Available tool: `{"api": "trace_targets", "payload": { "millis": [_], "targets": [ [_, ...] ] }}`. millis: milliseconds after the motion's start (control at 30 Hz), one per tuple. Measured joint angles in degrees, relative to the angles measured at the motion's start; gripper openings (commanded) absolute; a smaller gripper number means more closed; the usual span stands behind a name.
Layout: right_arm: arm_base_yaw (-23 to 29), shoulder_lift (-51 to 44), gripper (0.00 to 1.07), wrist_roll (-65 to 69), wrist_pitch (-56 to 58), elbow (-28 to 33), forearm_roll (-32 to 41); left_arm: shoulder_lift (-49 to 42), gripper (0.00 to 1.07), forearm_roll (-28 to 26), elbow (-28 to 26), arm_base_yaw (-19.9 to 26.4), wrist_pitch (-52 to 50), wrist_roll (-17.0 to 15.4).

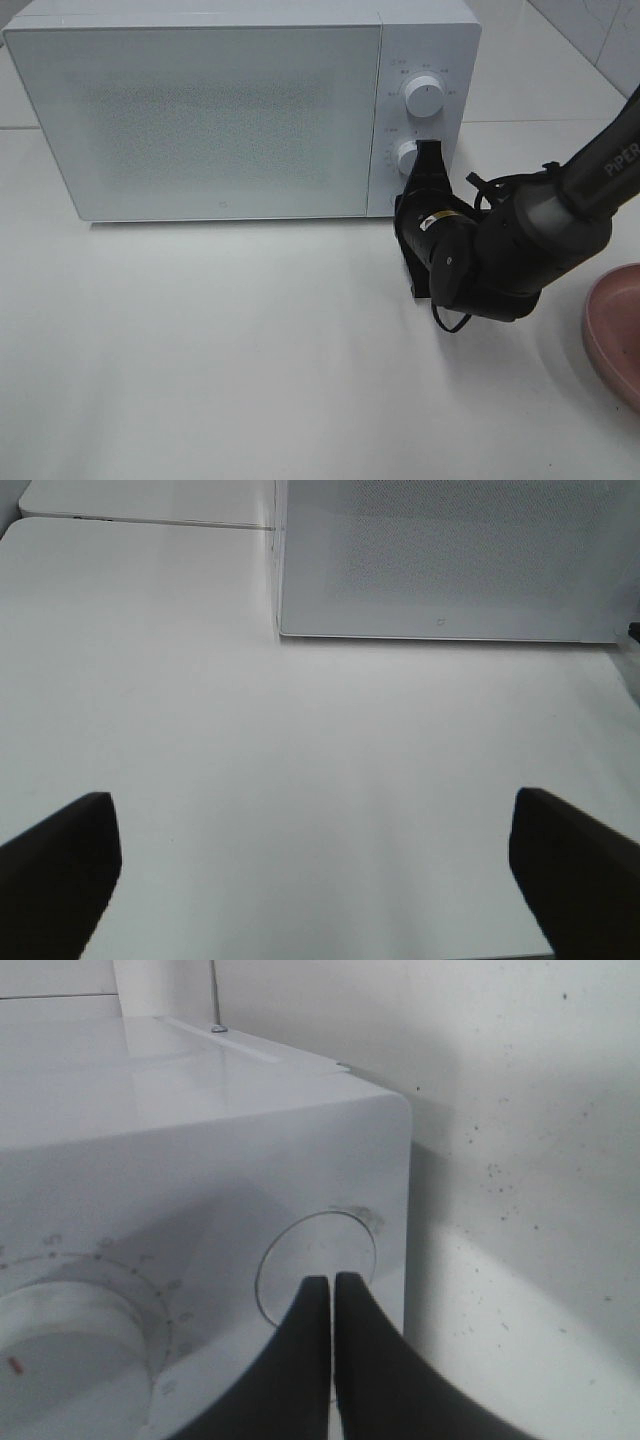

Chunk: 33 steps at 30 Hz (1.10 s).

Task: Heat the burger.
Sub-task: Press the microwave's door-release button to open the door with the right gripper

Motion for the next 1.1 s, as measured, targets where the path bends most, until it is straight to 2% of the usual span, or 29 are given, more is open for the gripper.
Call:
{"api": "trace_targets", "payload": {
  "millis": [1100],
  "targets": [
    [-0.74, 1.32, 0.0, -0.11, -0.52, -3.38, 2.41, 0.0, 0.98, 0.0, 0.0, 0.0, 0.0, 0.0]
  ]
}}
